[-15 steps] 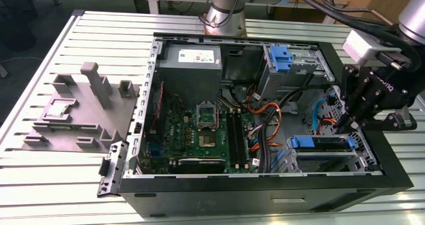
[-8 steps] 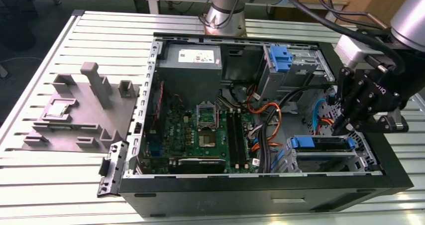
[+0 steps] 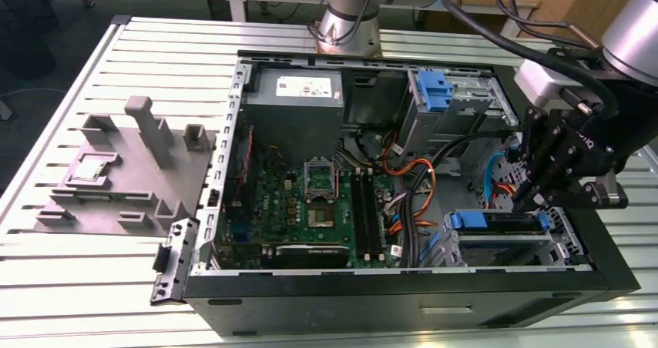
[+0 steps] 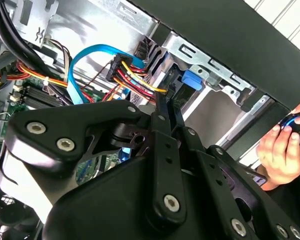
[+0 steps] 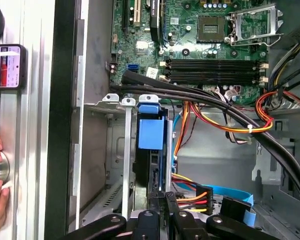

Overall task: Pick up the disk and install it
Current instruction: 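Insert the first disk wire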

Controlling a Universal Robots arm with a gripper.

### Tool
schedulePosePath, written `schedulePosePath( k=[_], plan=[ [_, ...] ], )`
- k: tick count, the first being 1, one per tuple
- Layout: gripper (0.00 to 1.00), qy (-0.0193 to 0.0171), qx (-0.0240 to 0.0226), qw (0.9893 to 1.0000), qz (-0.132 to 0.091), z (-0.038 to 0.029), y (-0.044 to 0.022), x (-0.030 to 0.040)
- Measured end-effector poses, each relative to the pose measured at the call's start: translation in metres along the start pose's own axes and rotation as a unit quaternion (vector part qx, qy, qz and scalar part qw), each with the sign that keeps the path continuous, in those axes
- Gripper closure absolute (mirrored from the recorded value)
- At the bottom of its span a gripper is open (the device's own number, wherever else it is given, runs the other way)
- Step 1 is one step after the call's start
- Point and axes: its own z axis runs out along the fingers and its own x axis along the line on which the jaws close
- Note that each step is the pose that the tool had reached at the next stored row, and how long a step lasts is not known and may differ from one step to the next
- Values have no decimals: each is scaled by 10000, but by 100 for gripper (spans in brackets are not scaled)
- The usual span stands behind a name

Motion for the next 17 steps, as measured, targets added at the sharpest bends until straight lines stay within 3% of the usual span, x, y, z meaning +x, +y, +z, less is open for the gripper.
schedulePosePath(
  k=[7,17],
  plan=[
    [83,2,27,10000,18,14,28,3],
    [83,0,23,10000,88,37,25,29]
  ],
)
